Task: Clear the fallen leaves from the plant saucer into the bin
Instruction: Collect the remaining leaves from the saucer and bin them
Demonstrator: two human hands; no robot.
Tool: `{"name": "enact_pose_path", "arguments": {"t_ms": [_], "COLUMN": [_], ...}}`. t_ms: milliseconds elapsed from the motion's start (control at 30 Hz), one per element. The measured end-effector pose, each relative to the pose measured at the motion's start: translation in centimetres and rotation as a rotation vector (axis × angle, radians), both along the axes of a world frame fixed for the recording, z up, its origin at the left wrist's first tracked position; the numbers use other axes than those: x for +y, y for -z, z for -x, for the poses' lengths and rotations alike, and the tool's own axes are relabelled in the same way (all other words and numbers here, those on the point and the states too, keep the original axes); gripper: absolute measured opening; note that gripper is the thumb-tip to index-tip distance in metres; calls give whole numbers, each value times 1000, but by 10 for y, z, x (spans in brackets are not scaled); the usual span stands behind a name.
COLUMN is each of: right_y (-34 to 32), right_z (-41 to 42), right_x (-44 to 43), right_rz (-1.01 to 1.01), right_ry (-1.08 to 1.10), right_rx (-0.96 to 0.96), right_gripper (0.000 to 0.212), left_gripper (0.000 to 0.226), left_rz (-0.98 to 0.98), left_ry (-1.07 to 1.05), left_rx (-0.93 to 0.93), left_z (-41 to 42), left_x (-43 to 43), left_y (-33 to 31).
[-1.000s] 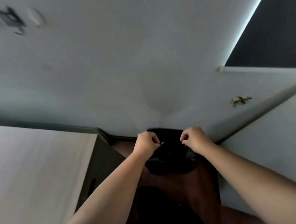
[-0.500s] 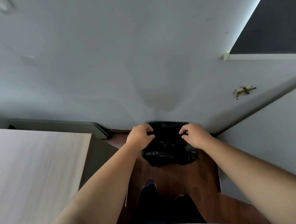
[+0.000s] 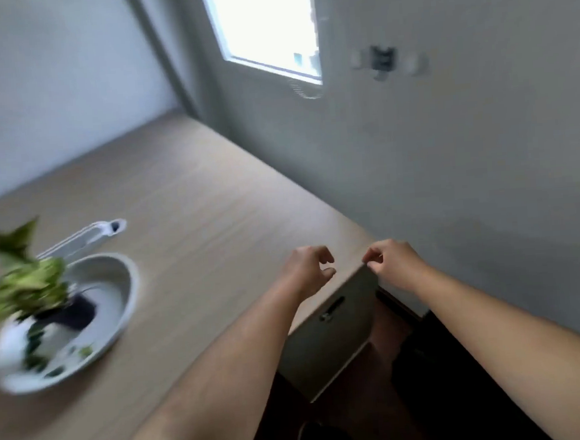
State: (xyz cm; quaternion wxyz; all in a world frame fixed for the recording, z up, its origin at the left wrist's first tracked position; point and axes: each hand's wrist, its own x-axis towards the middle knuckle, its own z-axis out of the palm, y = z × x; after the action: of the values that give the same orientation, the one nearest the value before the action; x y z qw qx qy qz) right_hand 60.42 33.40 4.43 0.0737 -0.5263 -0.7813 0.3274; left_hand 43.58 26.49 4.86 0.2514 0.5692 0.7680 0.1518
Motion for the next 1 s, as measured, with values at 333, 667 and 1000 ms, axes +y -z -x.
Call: {"name": "enact_pose_path", "arguments": {"t_ms": [333,667,1000], "right_y": [-35,0,49], "right_z": [248,429,508], "right_x": [-124,-222,-240], "right_rz": [-55,-55,-118], "right_ry": [-581,-931,-1159], "right_rx": [46,-27,-187], "right_gripper": [19,28,65], "left_gripper": [15,21,68], "left_rz": [12,79,406], "left_ry": [-617,-902,-680], "left_rx": [15,34,240], "left_z": [198,352,424], "left_x": [-208,-332,-307], "left_y": [-23,8,42]}}
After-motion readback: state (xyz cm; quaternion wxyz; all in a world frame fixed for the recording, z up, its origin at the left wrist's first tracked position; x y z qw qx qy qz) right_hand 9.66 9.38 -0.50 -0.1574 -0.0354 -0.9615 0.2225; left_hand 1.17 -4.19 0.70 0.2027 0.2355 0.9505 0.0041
